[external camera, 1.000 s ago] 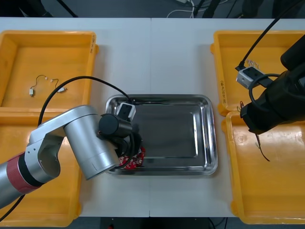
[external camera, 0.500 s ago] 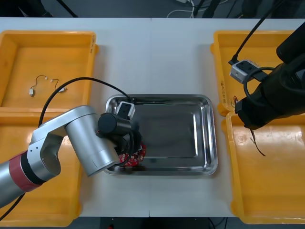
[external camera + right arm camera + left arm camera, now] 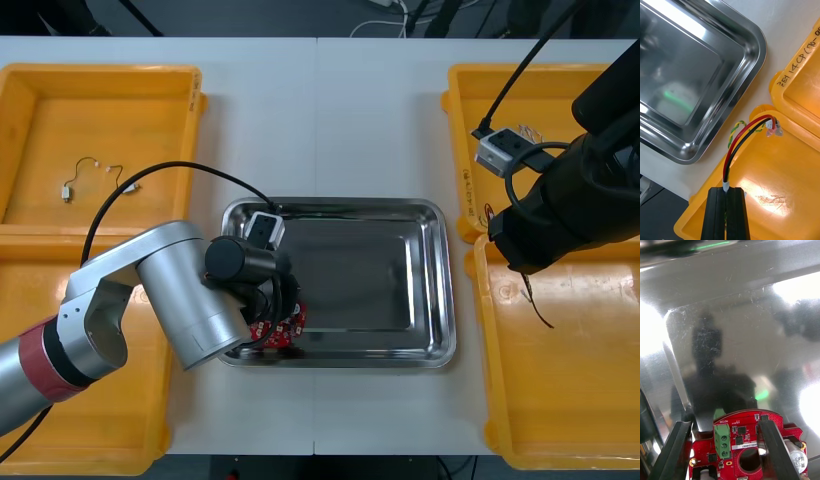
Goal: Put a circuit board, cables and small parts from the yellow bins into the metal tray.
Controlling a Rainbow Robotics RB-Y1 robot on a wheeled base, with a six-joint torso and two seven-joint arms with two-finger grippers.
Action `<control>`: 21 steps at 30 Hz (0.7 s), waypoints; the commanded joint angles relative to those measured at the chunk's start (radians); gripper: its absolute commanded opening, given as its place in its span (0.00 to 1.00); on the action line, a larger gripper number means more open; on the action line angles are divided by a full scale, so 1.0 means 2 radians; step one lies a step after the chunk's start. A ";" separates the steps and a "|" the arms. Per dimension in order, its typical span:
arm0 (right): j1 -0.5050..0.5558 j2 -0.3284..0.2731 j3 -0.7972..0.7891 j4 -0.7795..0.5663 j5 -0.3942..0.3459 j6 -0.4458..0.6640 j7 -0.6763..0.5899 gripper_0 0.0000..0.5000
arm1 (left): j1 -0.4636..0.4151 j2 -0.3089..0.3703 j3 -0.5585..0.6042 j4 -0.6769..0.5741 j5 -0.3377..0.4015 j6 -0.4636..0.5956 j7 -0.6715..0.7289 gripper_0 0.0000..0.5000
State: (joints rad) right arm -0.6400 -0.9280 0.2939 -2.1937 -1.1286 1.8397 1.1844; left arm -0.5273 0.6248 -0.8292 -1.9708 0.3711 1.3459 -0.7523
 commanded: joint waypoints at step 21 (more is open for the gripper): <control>-0.047 0.040 0.077 -0.007 0.040 -0.013 0.015 0.00 | -0.012 -0.008 0.083 -0.098 0.064 0.121 0.035 1.00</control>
State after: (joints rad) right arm -0.6675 -0.8811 0.3898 -2.1936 -1.0764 1.8227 1.1846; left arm -0.5277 0.6246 -0.7137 -2.1123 0.4730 1.5581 -0.7422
